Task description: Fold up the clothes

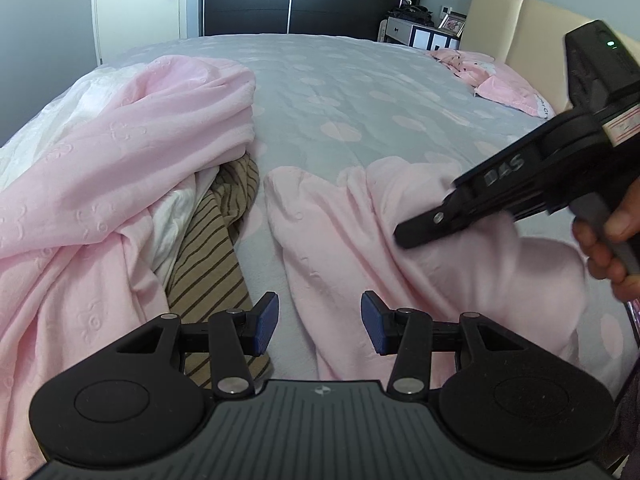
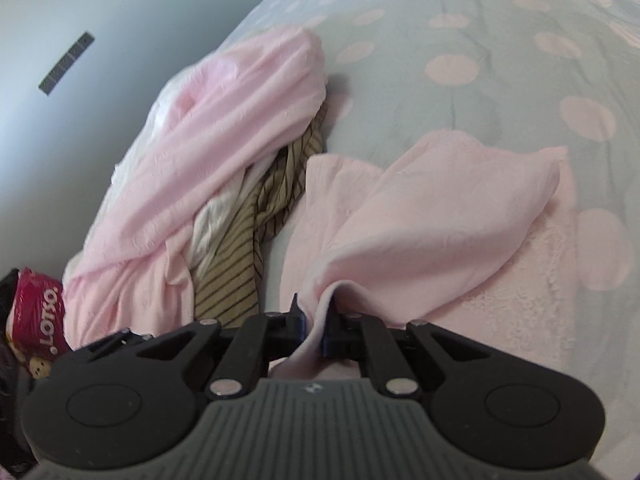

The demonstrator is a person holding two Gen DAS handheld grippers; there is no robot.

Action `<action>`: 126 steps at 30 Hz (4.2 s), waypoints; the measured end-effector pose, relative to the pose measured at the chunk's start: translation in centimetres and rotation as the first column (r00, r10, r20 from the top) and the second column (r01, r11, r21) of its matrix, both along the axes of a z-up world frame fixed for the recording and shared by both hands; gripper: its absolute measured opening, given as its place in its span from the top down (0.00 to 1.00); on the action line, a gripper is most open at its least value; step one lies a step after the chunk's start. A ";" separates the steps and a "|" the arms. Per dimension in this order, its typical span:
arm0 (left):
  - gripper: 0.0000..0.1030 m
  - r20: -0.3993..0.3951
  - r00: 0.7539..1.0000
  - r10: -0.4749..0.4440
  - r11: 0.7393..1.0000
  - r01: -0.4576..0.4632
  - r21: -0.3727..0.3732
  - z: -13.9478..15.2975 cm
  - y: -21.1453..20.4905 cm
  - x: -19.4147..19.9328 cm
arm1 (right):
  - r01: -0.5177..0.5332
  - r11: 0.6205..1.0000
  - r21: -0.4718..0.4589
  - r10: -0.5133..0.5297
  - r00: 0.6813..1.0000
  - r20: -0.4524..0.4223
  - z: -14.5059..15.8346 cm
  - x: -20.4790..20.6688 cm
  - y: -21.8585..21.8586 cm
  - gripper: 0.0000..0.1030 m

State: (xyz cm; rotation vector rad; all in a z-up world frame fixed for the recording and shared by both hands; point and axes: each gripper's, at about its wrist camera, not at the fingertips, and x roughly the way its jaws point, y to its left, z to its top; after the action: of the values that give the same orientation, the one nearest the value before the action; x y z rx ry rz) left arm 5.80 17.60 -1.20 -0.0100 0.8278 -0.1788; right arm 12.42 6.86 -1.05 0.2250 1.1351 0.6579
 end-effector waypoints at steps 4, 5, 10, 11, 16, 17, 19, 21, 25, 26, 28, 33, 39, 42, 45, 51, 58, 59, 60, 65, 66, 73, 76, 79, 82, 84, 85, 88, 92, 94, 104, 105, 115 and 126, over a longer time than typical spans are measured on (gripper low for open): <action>0.58 -0.013 1.000 0.021 1.000 -0.021 0.011 0.1 0.6 0.0 | -0.025 1.000 -0.018 0.025 0.999 -0.021 -1.3 0.0 1.2 0.77; 0.58 -0.014 1.000 0.024 1.000 -0.023 0.010 0.2 0.7 -0.1 | -0.033 0.999 -0.015 0.033 0.999 -0.023 -1.3 0.0 1.4 0.73; 0.58 -0.005 1.000 0.016 1.000 -0.016 0.013 0.9 0.6 -0.6 | -0.054 0.999 -0.008 0.054 0.998 0.011 0.1 -0.6 1.9 0.66; 0.58 0.001 1.000 0.013 1.000 -0.013 0.014 1.1 0.4 -0.8 | -0.055 0.998 -0.005 0.055 0.998 0.020 0.6 -0.8 1.7 0.66; 0.58 0.036 0.999 0.001 1.000 -0.001 0.005 2.6 -0.2 -1.6 | -0.037 0.999 0.008 0.036 0.996 0.076 3.1 -1.9 -0.1 0.63; 0.58 0.045 0.999 -0.003 1.000 0.003 -0.002 3.0 -0.3 -1.8 | -0.031 0.999 0.010 0.030 0.995 0.092 3.6 -2.2 -0.7 0.62; 0.54 0.063 0.998 -0.012 1.000 0.012 -0.006 3.8 -0.7 -2.3 | -0.019 1.000 0.013 0.017 0.992 0.126 4.7 -2.8 -1.8 0.62; 0.51 0.081 0.997 -0.012 1.000 0.011 0.007 4.5 -1.1 -2.8 | -0.012 1.000 0.010 0.010 0.987 0.162 5.6 -3.5 -2.8 0.62; 0.51 0.115 0.993 -0.032 0.999 0.033 -0.007 5.7 -2.1 -3.8 | -0.001 0.999 -0.035 0.009 0.974 0.227 6.6 -5.2 -4.9 0.62; 0.51 0.119 0.992 -0.042 0.999 0.045 -0.021 5.9 -2.3 -4.0 | 0.001 0.999 -0.049 0.010 0.972 0.237 6.6 -5.6 -5.5 0.61; 0.51 0.123 0.989 -0.077 0.995 0.084 -0.048 6.3 -3.2 -4.3 | 0.001 0.997 -0.076 0.018 0.966 0.256 6.5 -6.5 -6.5 0.62; 0.51 0.125 0.968 -0.217 0.975 0.221 -0.017 5.9 -6.8 -4.5 | -0.007 0.989 -0.150 0.047 0.964 0.260 4.4 -8.8 -8.8 0.62; 0.75 0.020 0.972 -0.233 0.971 0.232 0.067 2.7 -8.9 -2.9 | -0.122 0.977 -0.175 0.162 0.958 0.238 1.6 -11.9 -9.1 0.56; 0.91 -0.010 0.980 -0.200 0.979 0.201 0.039 2.0 -7.7 -2.5 | -0.175 0.963 -0.205 0.230 0.931 0.282 0.7 -13.1 -8.3 0.55; 0.95 -0.047 0.988 -0.148 0.989 0.149 0.026 1.4 -6.1 -2.8 | -0.180 0.962 -0.207 0.235 0.931 0.279 -0.5 -13.1 -8.2 0.56; 0.97 -0.156 0.986 -0.056 0.998 0.060 0.026 -1.7 -2.7 -3.7 | -0.192 0.947 -0.258 0.253 0.940 0.229 -2.4 -12.4 -8.4 0.56; 0.98 -0.242 0.969 -0.048 0.998 0.053 0.015 -5.0 -2.1 -3.4 | -0.224 0.937 -0.267 0.276 0.945 0.174 -4.8 -11.8 -8.8 0.56; 0.98 -0.254 0.966 -0.051 0.998 0.058 0.020 -5.2 -2.2 -3.4 | -0.227 0.937 -0.264 0.278 0.945 0.174 -4.8 -11.7 -8.9 0.56; 0.98 -0.266 0.963 -0.049 0.998 0.059 0.027 -5.3 -2.2 -3.5 | -0.231 0.936 -0.267 0.282 0.943 0.174 -4.7 -11.7 -9.0 0.56; 0.97 -0.307 0.952 0.009 1.000 -0.006 0.010 -4.6 -0.4 -4.2 | -0.234 0.930 -0.285 0.293 0.938 0.185 -4.5 -12.2 -9.4 0.56; 0.97 -0.303 0.953 0.012 1.000 -0.014 -0.003 -4.2 -0.2 -4.4 | -0.233 0.930 -0.283 0.291 0.939 0.184 -4.5 -12.3 -9.5 0.55; 0.82 -0.208 0.978 0.015 1.000 -0.015 0.002 -0.1 -0.2 -5.1 | -0.212 0.937 -0.276 0.266 0.949 0.172 -2.3 -12.1 -10.3 0.55; 0.77 -0.125 0.992 -0.012 1.000 0.013 0.009 1.4 -1.3 -4.6 | -0.155 0.947 -0.282 0.222 0.949 0.225 -1.0 -11.9 -10.8 0.56; 0.75 -0.042 0.997 -0.058 0.998 0.058 0.012 2.4 -2.7 -3.7 | -0.075 0.960 -0.271 0.151 0.950 0.272 -0.3 -11.6 -11.4 0.56; 0.74 -0.009 0.991 -0.130 0.991 0.130 0.015 2.2 -5.0 -2.5 | -0.011 0.972 -0.235 0.080 0.955 0.286 -0.5 -11.3 -11.6 0.56; 0.74 -0.011 0.986 -0.164 0.986 0.164 0.027 1.6 -6.4 -1.6 | -0.013 0.971 -0.240 0.087 0.950 0.299 -0.8 -11.4 -11.1 0.54; 0.74 -0.014 0.984 -0.177 0.983 0.178 0.034 1.2 -7.1 -1.2 | -0.015 0.970 -0.243 0.091 0.948 0.306 -1.0 -11.4 -10.9 0.53; 0.74 -0.032 0.978 -0.205 0.978 0.207 0.038 0.3 -8.6 0.0 | -0.012 0.962 -0.273 0.108 0.935 0.338 -1.6 -11.1 -10.4 0.49; 0.74 -0.060 0.969 -0.238 0.969 0.241 0.052 -1.1 -10.0 1.6 | -0.020 0.965 -0.262 0.120 0.921 0.371 -1.5 -10.5 -10.4 0.50; 0.74 -0.072 0.968 -0.239 0.968 0.243 0.059 -1.8 -10.4 2.6 | -0.040 0.969 -0.244 0.130 0.921 0.367 -1.6 -10.0 -10.3 0.50; 0.74 -0.057 0.986 -0.155 0.985 0.159 0.066 -3.0 -10.1 7.7 | -0.075 0.971 -0.228 0.143 0.944 0.298 -3.0 -7.3 -10.0 0.48; 0.74 -0.052 0.989 -0.138 0.987 0.141 0.071 -3.0 -9.8 8.0 | -0.070 0.971 -0.230 0.140 0.943 0.302 -3.0 -7.1 -10.1 0.48; 0.74 -0.003 0.999 0.052 0.998 -0.052 0.047 -2.0 -5.7 10.4 | 0.007 0.975 -0.223 0.064 0.948 0.313 -3.0 -3.6 -10.6 0.47; 0.66 0.009 0.988 0.152 0.987 -0.152 0.048 -1.3 -2.1 10.6 | 0.019 0.982 -0.189 0.044 0.945 0.324 -3.1 -1.5 -9.9 0.47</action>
State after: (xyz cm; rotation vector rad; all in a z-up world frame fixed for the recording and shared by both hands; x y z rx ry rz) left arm 16.44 15.52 -2.52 -0.0264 0.8223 -0.0151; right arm 10.88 -3.06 -4.10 -0.0554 0.8717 0.5687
